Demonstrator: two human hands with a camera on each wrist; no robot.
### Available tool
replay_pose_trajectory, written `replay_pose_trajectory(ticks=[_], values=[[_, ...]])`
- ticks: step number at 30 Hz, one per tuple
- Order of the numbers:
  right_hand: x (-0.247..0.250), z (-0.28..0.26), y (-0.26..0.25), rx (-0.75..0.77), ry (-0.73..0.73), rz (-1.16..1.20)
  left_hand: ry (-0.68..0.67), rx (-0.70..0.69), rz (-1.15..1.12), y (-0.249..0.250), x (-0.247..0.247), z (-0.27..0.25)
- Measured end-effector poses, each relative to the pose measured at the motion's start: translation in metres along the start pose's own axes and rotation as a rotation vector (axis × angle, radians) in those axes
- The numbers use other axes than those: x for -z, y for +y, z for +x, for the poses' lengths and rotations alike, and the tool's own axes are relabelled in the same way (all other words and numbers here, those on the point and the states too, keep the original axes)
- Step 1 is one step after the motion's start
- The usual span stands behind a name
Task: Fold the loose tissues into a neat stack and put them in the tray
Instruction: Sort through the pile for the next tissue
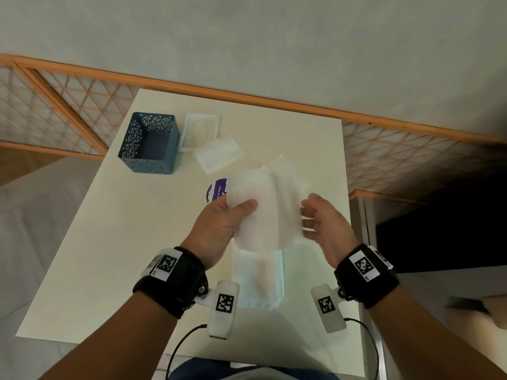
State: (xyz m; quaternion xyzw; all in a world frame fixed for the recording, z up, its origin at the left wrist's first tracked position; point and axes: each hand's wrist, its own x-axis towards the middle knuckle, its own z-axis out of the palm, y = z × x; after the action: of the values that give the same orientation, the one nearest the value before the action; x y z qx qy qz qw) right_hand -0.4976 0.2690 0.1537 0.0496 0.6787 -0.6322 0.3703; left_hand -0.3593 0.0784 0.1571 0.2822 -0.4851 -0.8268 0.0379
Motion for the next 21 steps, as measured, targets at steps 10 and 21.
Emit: replay_pose_trajectory(ticks=[10, 21], values=[[-0.024, -0.032, -0.008, 0.365, -0.122, -0.367, -0.037, -0.024, 0.033, 0.005, -0.018, -0.013], [-0.022, -0.036, 0.012, 0.122, -0.145, -0.023, 0.029, -0.003, 0.178, -0.006, -0.021, -0.025]])
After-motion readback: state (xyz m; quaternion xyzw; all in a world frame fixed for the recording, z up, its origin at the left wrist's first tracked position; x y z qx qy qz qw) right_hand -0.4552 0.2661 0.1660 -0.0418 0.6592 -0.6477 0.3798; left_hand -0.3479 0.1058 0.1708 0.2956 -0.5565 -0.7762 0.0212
